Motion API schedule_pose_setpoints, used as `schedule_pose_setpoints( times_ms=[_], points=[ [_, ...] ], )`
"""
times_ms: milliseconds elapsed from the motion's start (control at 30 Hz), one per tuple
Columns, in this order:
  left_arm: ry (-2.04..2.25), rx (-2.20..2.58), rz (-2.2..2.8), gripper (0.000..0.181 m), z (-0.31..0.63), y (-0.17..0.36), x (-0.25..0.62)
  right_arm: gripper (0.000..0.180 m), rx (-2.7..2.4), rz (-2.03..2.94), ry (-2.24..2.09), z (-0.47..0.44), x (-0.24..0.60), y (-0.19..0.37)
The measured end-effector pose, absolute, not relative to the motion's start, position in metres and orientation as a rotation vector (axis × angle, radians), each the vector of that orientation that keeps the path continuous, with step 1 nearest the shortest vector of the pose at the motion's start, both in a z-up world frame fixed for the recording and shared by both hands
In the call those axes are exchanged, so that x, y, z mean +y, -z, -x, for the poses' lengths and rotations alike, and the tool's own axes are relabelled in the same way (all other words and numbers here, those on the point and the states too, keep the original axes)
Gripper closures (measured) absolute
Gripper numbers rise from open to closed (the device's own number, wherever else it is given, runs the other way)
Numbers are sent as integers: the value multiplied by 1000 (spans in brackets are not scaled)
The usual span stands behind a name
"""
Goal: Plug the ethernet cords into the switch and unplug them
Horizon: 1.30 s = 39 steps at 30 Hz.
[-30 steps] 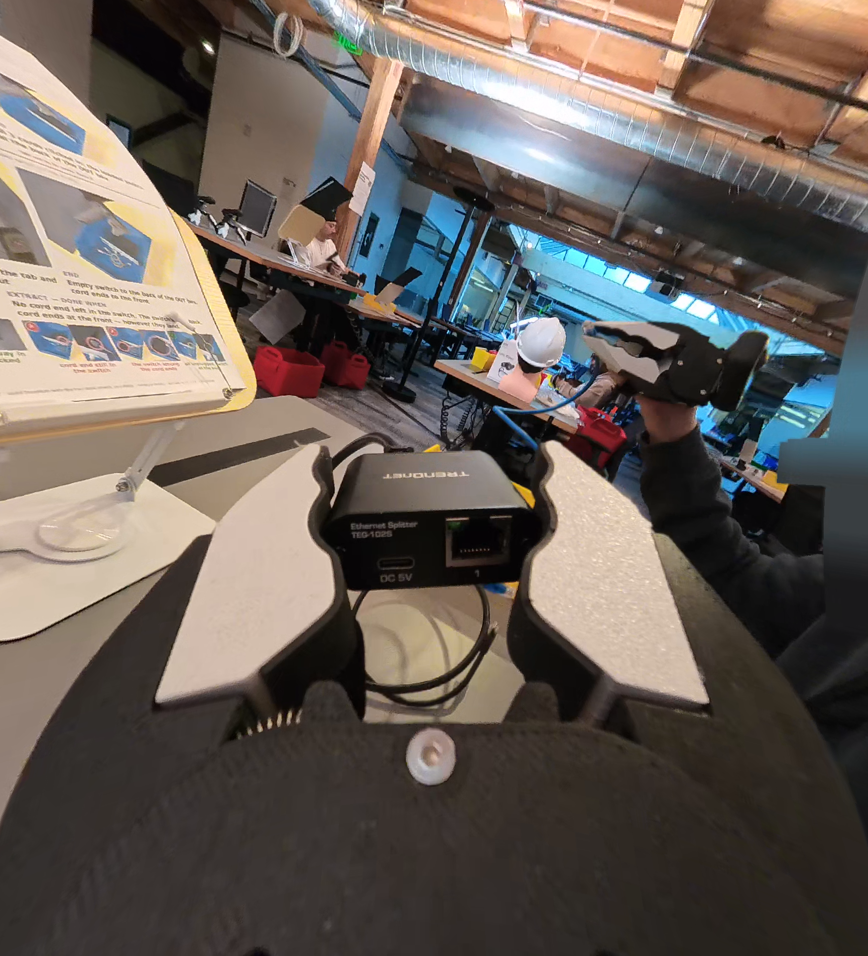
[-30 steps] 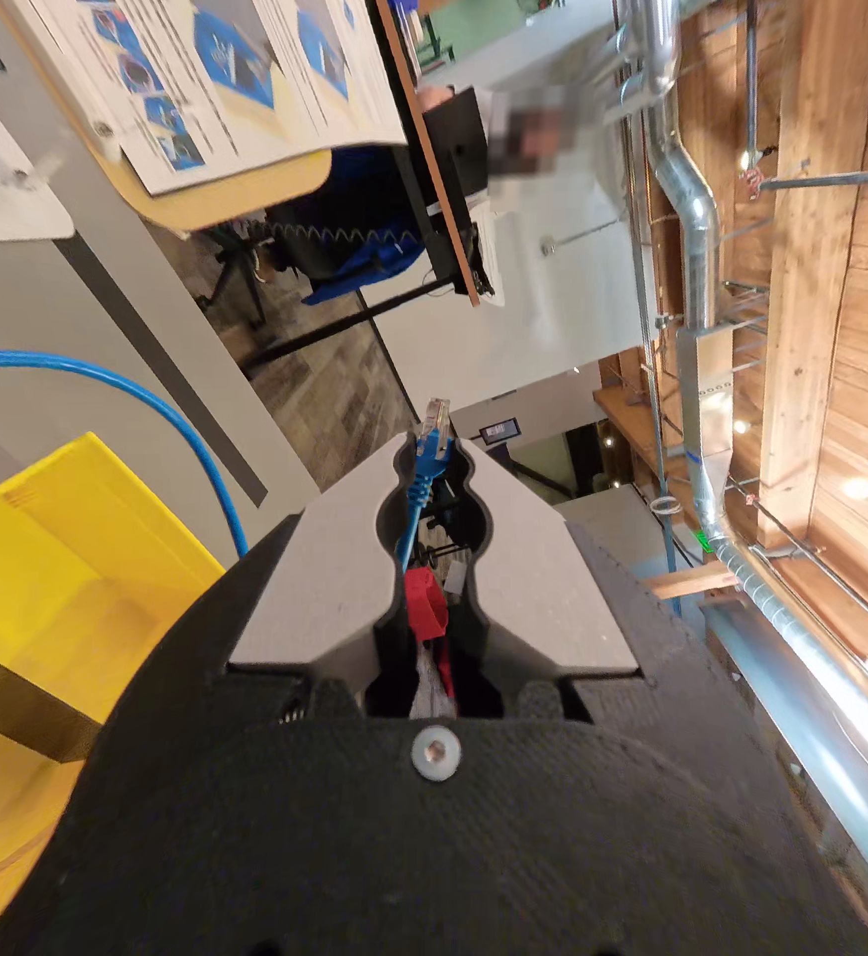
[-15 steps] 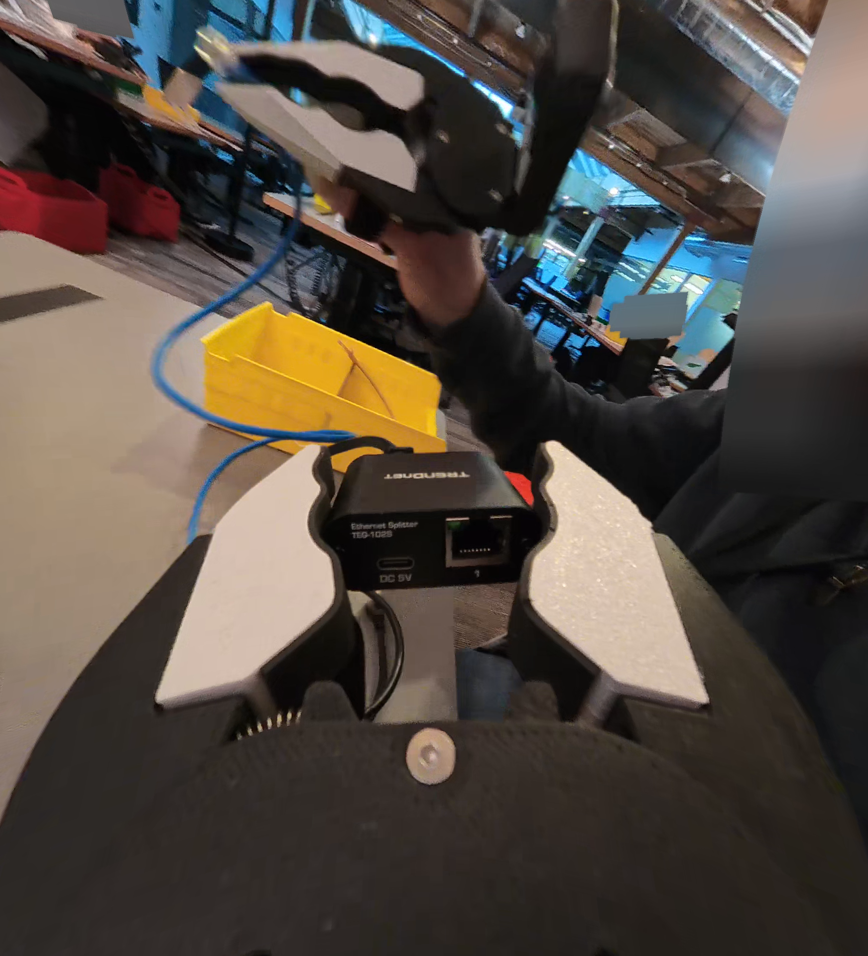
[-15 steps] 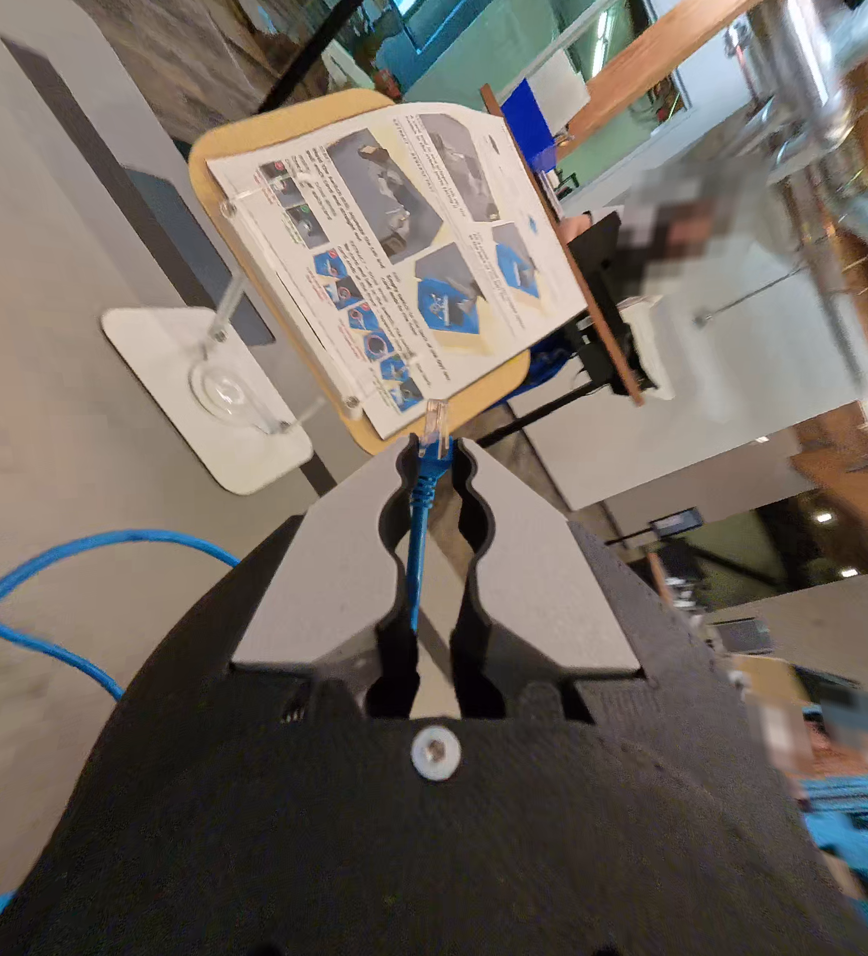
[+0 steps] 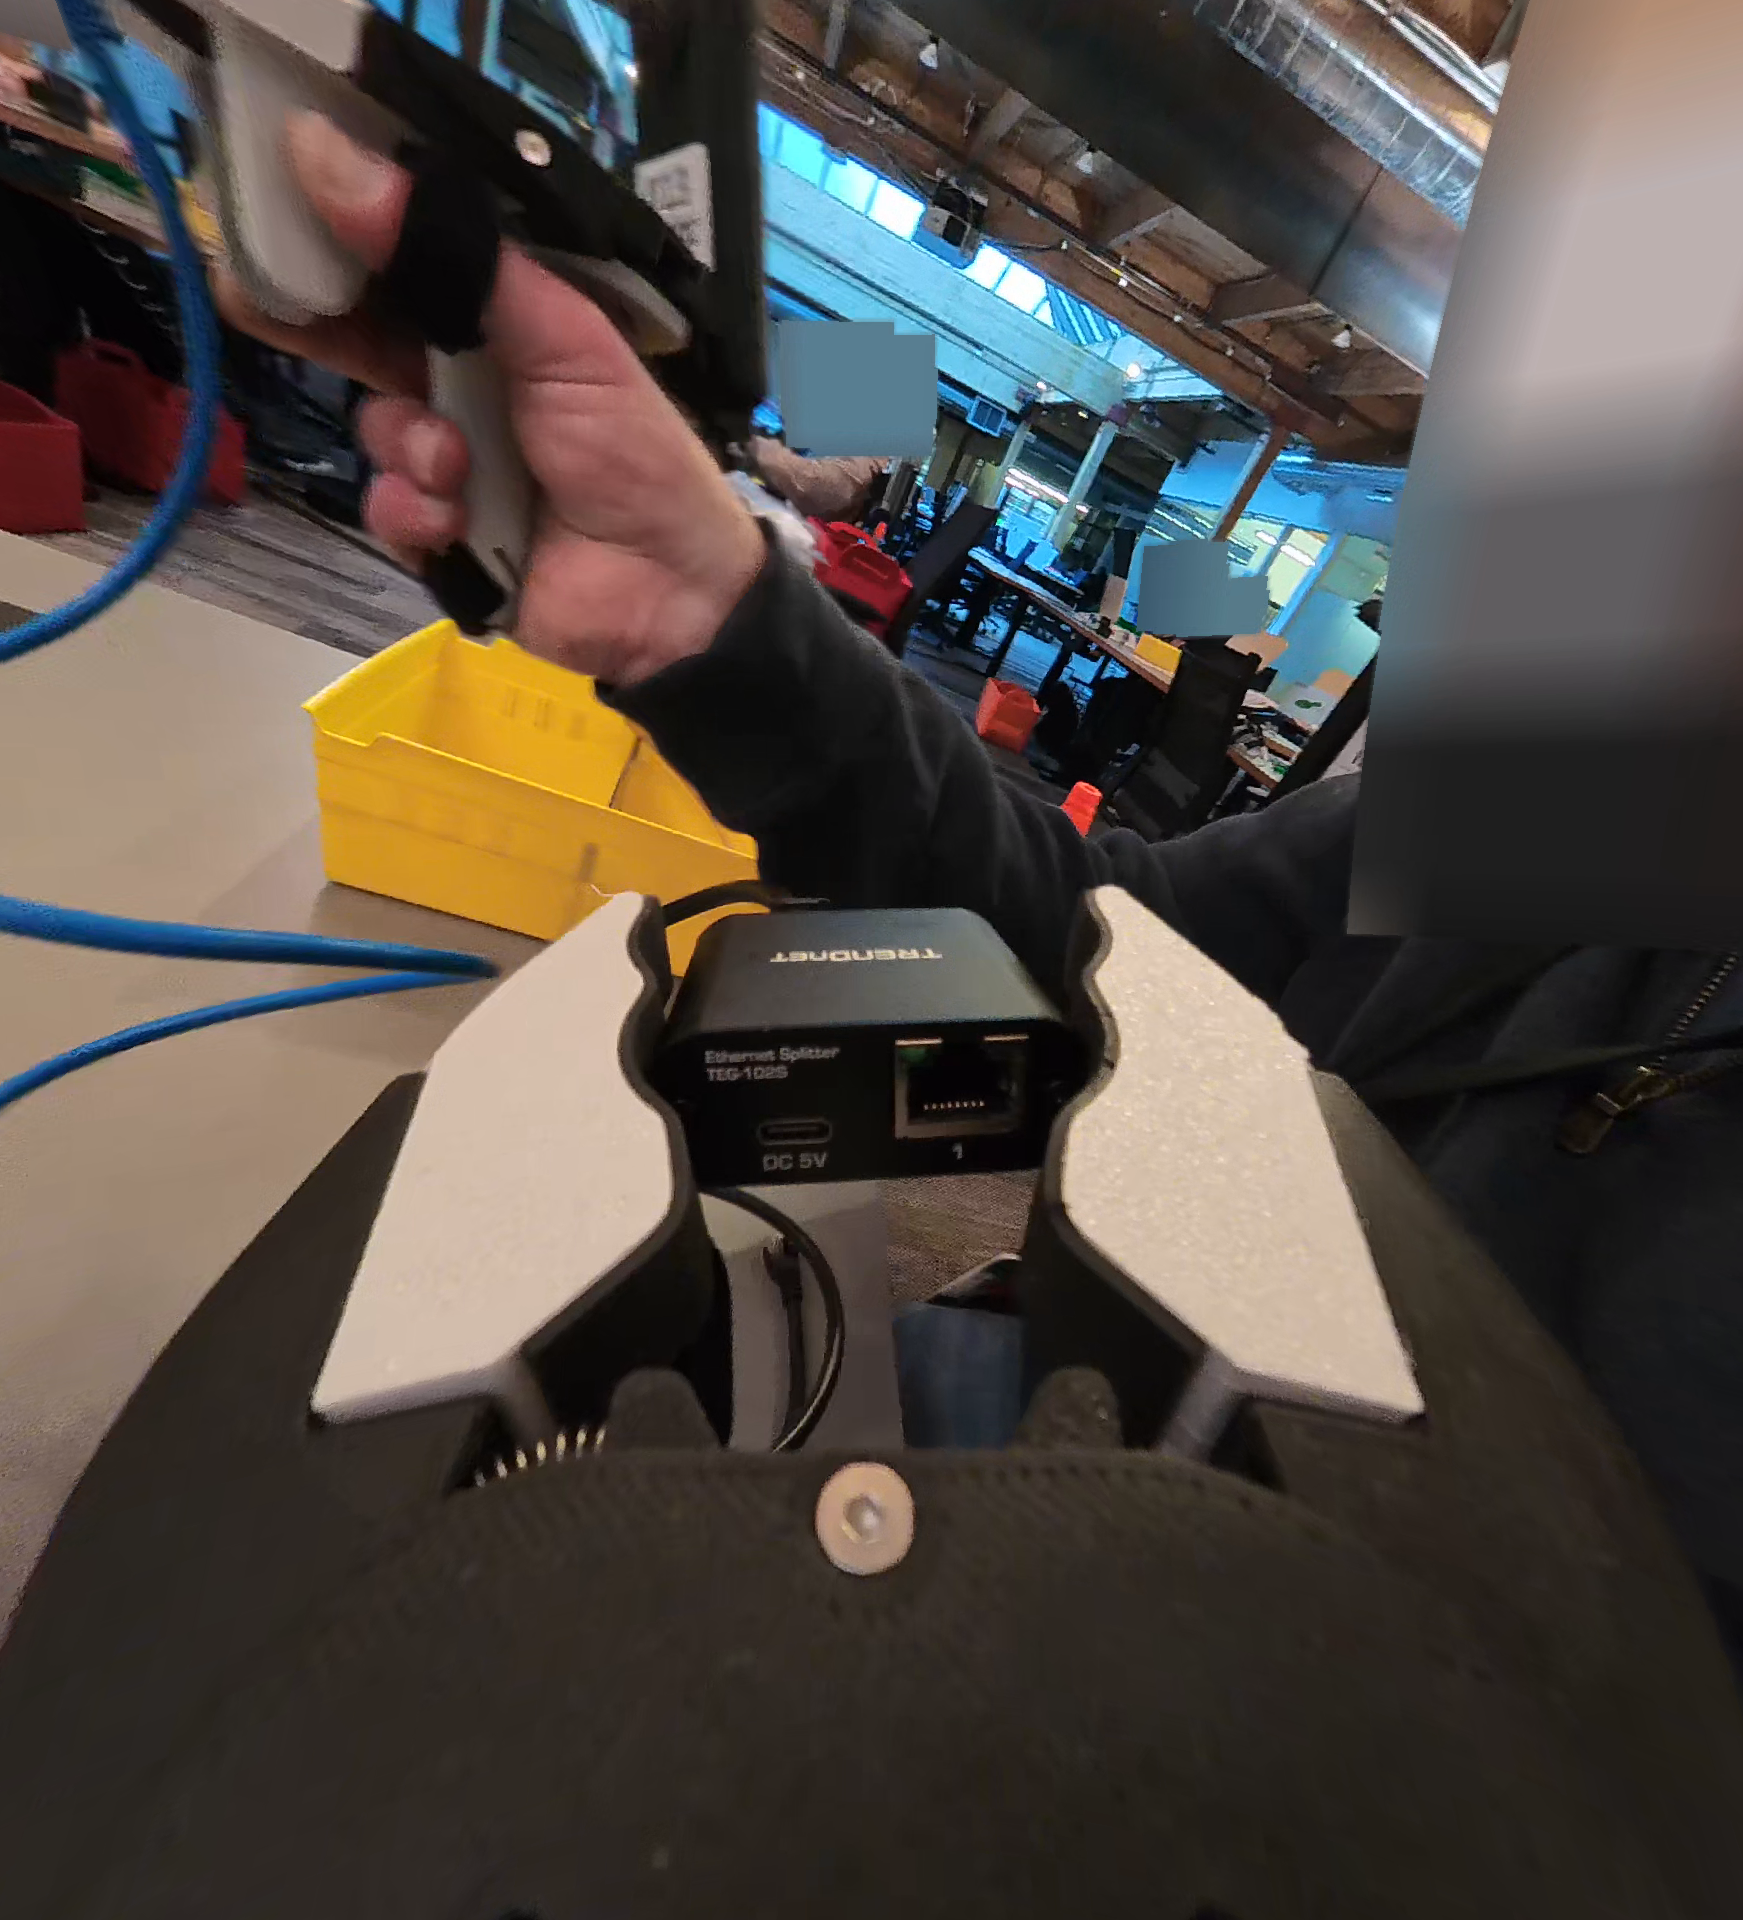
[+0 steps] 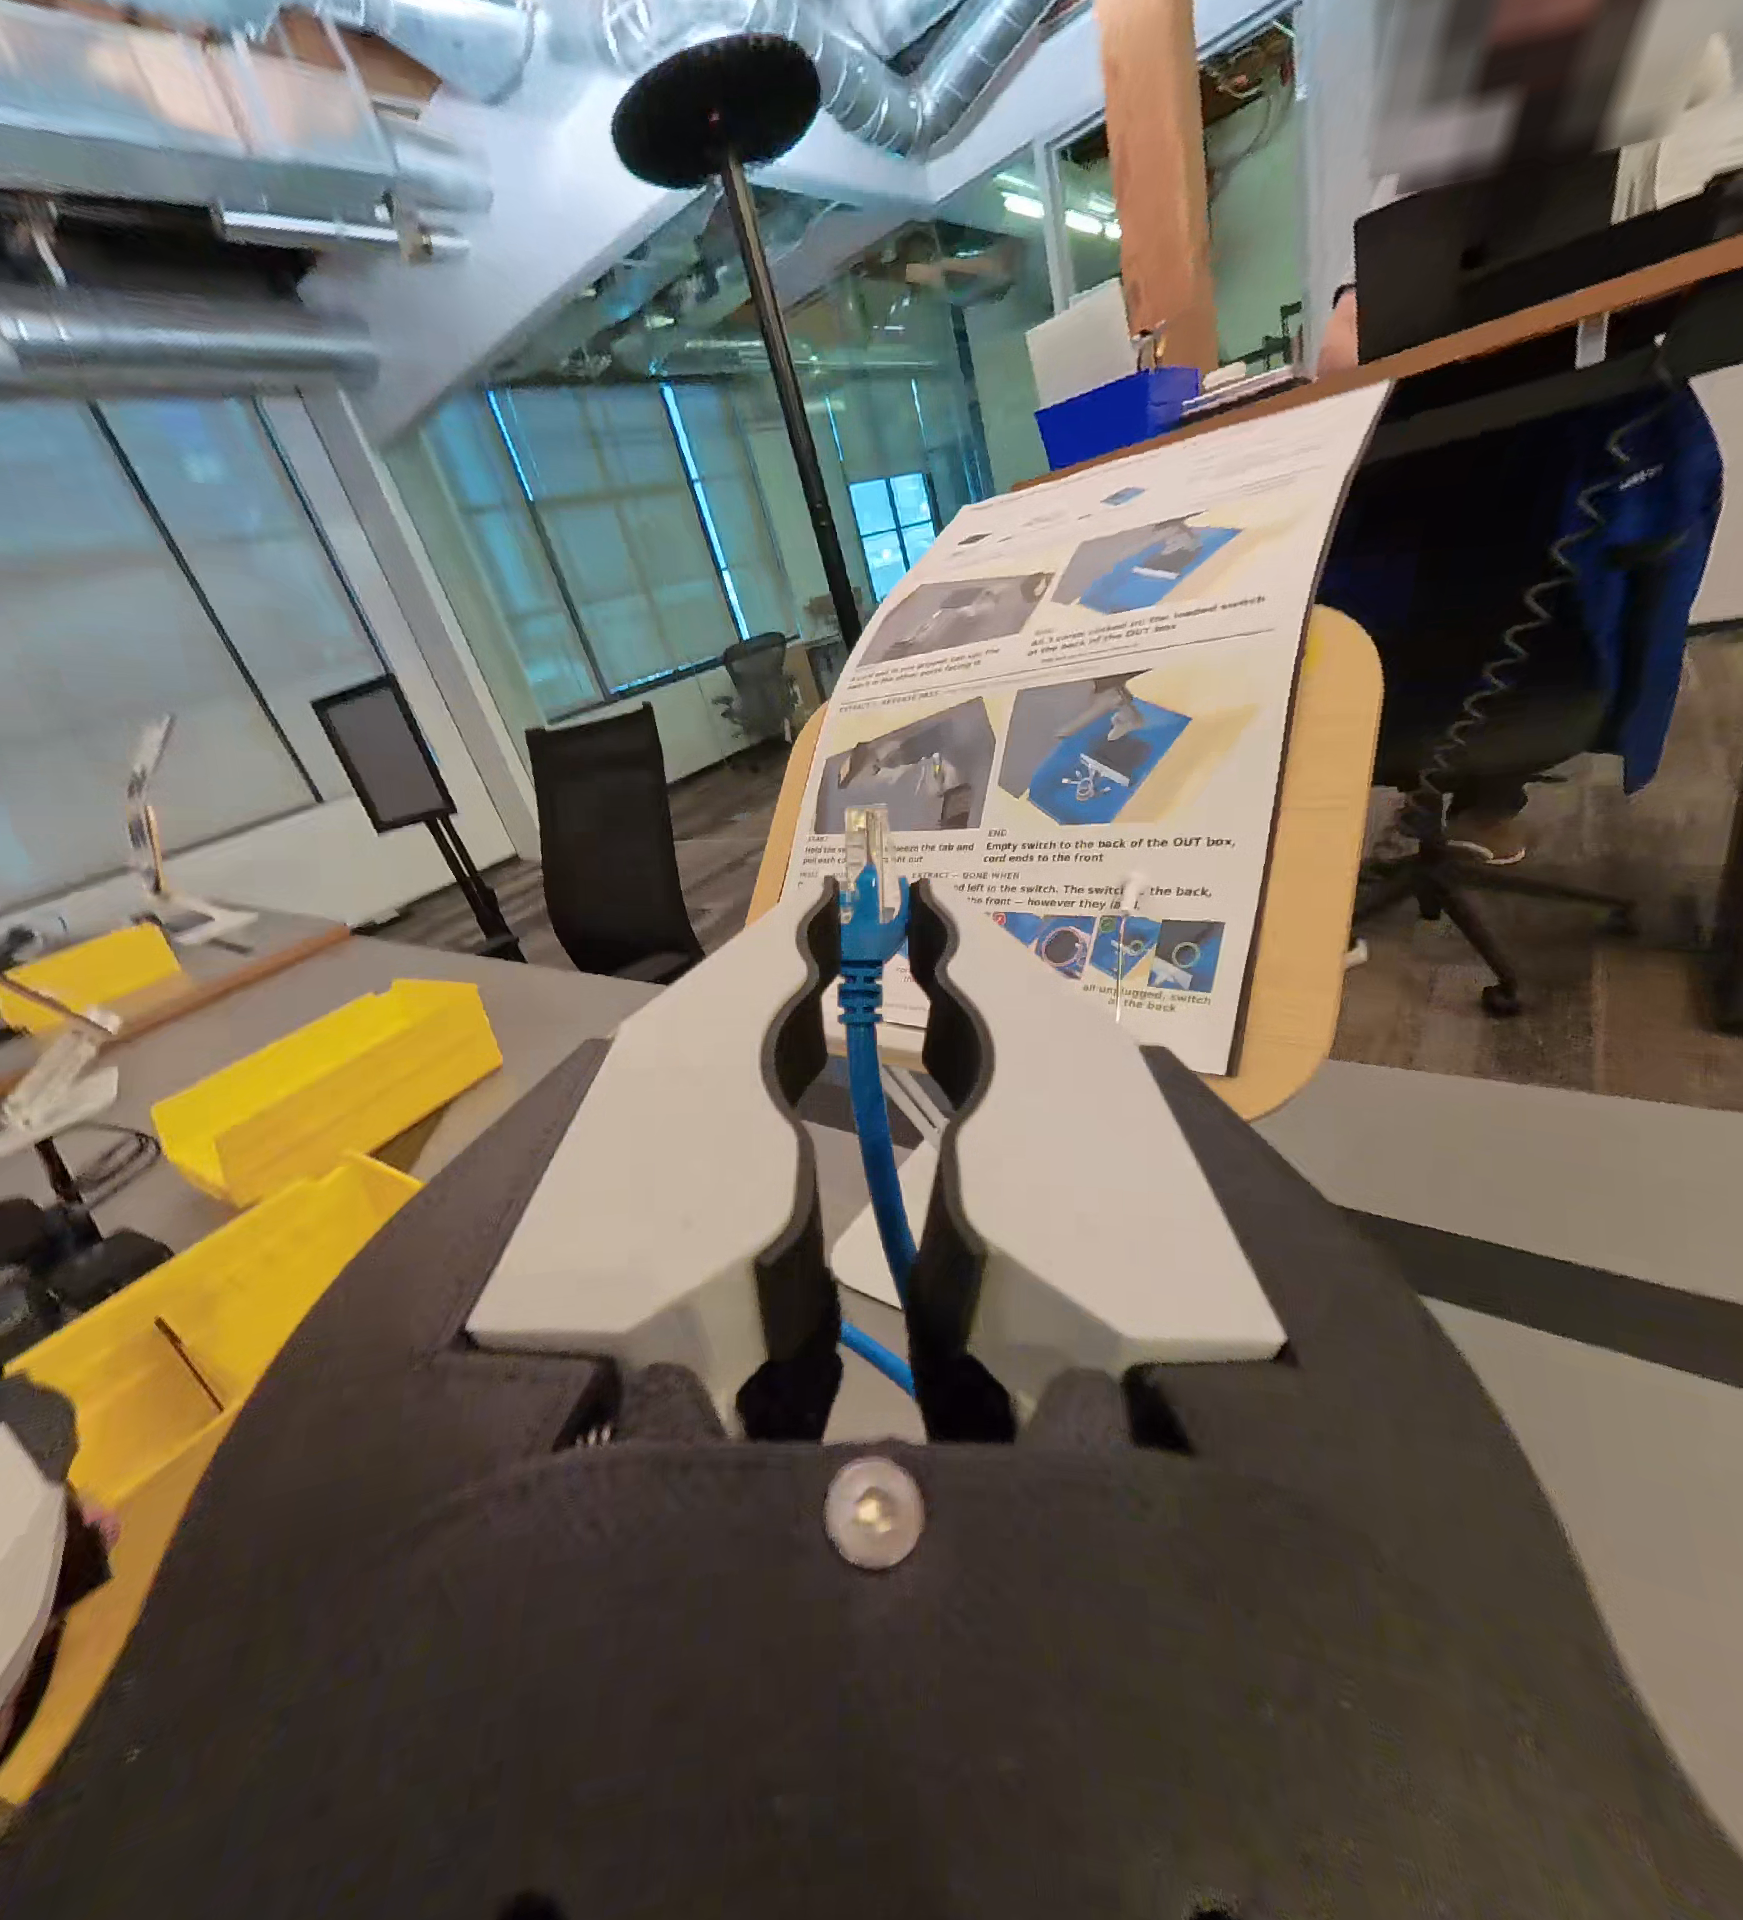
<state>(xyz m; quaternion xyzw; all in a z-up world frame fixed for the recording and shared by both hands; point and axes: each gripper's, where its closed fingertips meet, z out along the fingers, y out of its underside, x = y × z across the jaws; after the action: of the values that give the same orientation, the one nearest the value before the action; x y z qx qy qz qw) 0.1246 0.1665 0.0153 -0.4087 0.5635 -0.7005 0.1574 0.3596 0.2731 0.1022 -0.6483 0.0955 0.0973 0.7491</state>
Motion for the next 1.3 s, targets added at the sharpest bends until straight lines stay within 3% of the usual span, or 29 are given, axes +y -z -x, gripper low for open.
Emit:
schedule_pose_setpoints(
  times_ms=[167, 333, 500, 800, 1300],
  points=[
    [1976, 1757, 1140, 107, -121, 0, 144, 169, 253, 1405, -171, -374, 284, -90],
    [1942, 1694, 1171, 107, -121, -5, 163, 169, 95, 1411, 32, -375, 248, -132],
    [1847, 1561, 1267, 107, -128, -5, 200, 169, -31, 1444, 420, -400, 177, -181],
    [1737, 1477, 1285, 107, -123, -17, 233, 169, 7, 1436, 717, -451, 29, -225],
    [1706, 1512, 1298, 107, -126, -8, 228, 168, -18, 1716, 798, -480, -18, -81]
  ],
)
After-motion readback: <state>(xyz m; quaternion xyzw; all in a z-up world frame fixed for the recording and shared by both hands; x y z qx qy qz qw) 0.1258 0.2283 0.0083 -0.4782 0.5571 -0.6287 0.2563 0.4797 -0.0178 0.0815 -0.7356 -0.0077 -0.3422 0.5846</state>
